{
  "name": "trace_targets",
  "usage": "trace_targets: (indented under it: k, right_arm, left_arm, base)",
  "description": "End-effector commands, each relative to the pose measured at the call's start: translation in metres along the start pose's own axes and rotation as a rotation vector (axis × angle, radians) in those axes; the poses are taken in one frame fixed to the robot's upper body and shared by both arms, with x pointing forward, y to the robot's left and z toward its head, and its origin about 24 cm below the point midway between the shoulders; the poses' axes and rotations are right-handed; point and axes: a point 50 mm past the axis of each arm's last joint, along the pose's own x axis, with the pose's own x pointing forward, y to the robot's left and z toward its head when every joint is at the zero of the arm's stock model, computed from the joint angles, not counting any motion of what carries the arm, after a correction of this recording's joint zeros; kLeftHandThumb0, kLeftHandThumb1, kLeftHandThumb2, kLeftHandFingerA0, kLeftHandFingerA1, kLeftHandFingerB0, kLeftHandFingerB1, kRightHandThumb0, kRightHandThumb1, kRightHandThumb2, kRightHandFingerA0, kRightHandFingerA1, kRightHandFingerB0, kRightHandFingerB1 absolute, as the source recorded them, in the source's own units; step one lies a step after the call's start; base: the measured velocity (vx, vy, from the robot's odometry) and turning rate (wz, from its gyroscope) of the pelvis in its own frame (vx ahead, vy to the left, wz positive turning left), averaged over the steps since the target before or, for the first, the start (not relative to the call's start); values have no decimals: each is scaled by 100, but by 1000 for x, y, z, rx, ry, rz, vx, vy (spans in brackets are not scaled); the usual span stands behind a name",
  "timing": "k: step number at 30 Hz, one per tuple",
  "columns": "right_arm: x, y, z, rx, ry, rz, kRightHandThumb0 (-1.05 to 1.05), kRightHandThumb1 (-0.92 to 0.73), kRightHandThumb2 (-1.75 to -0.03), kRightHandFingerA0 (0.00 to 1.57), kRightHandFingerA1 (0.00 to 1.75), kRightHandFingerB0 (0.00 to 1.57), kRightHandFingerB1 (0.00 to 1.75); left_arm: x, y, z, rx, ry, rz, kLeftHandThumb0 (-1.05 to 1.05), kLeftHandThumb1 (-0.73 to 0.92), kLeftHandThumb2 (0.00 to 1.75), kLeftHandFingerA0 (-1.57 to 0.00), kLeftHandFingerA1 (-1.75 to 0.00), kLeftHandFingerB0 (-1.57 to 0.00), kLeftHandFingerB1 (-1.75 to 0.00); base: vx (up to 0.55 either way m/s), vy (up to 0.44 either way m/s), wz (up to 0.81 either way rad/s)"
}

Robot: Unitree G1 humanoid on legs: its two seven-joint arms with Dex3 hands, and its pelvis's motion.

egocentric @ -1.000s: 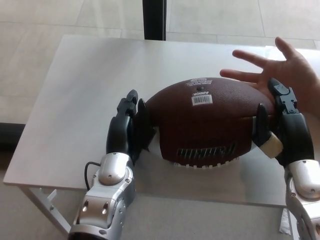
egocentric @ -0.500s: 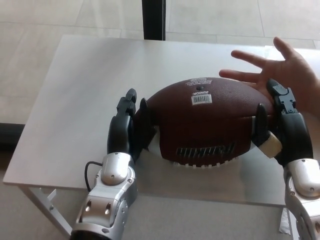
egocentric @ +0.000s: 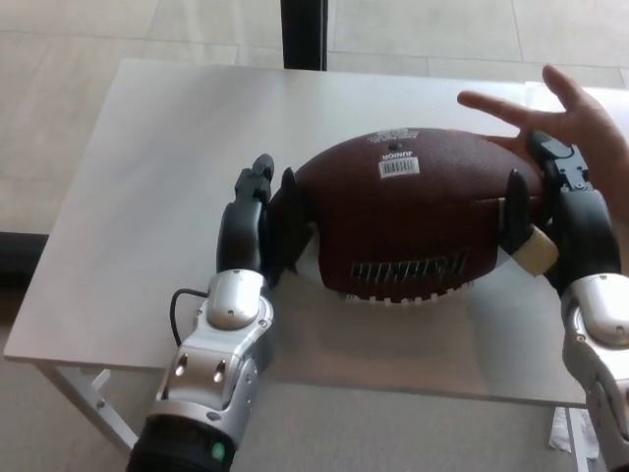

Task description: The robot uses both its hands to grab the left and right ends of a football kept in the middle of the desk infront of it, lifts it up and places it in the palm of a person

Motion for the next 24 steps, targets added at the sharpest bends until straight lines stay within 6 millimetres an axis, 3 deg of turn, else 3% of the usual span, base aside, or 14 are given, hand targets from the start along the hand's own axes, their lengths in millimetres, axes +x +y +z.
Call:
trace_targets:
  k: [1,2,5,6,7,8,12,14,15,16,18,19,21,24]
  right_arm:
    - [9,68,75,221,-121,485,-91,-89,-67,60,60,41,39]
    - [12,64,85,216,-149,482,-90,-89,-67,58,55,43,38]
    - [16,59,96,261,-181,475,-90,-87,-66,59,57,44,38]
    - [16,59,99,273,-183,473,-91,-86,-67,58,58,42,38]
    - [17,58,103,286,-188,466,-92,-84,-66,60,56,45,38]
    - [18,56,109,305,-195,459,-92,-84,-66,59,56,42,37]
    - [20,56,119,361,-199,453,-90,-82,-65,57,56,43,36]
    - [21,54,127,389,-219,459,-89,-82,-65,52,55,41,34]
    - [22,54,131,378,-230,457,-89,-82,-65,53,57,41,36]
    - [24,51,141,334,-266,452,-88,-86,-66,55,59,40,35]
    - [27,48,151,346,-259,442,-90,-83,-65,55,57,43,35]
    - [30,46,155,348,-255,440,-91,-83,-65,52,58,42,36]
    - [35,41,162,343,-252,428,-91,-83,-65,51,57,42,36]
    - [41,35,168,391,-233,391,-89,-82,-65,56,63,43,37]
  left_arm:
    - [7,-67,52,33,4,-314,-67,46,86,-45,-78,-4,-32]
    - [11,-62,62,74,-20,-324,-68,58,59,-40,-75,-7,-29]
    - [16,-57,75,5,-15,-320,-68,41,81,-33,-66,-5,-36]
    - [16,-56,77,-2,-10,-312,-63,52,56,-41,-65,-11,-33]
    - [18,-55,81,8,-20,-317,-70,43,80,-37,-68,-6,-37]
    - [19,-54,88,49,-37,-324,-65,53,57,-50,-70,-11,-32]
    - [20,-54,101,110,-105,-302,-62,52,56,-46,-68,-16,-36]
    - [19,-54,112,135,-122,-275,-63,51,56,-56,-66,-23,-37]
    - [19,-53,117,186,-123,-281,-68,54,57,-18,-57,-21,-35]
    - [20,-52,127,191,-148,-295,-63,56,57,-39,-70,-14,-30]
    - [20,-52,137,157,-164,-308,-58,55,57,-57,-80,-16,-39]
    - [20,-52,142,162,-171,-307,-63,55,57,-38,-75,-18,-39]
    - [25,-52,151,255,-166,-282,-65,56,58,-53,-75,-16,-33]
    - [29,-54,159,368,-175,-266,-69,62,59,-13,-51,-14,-32]
  base:
    - [0,0,0]
    - [0,0,0]
    - [0,0,0]
    - [0,0,0]
    - [0,0,0]
    - [0,0,0]
    - [0,0,0]
    - [0,0,0]
    - [0,0,0]
    - [0,0,0]
    - [0,0,0]
    - [0,0,0]
    - [0,0,0]
    - [0,0,0]
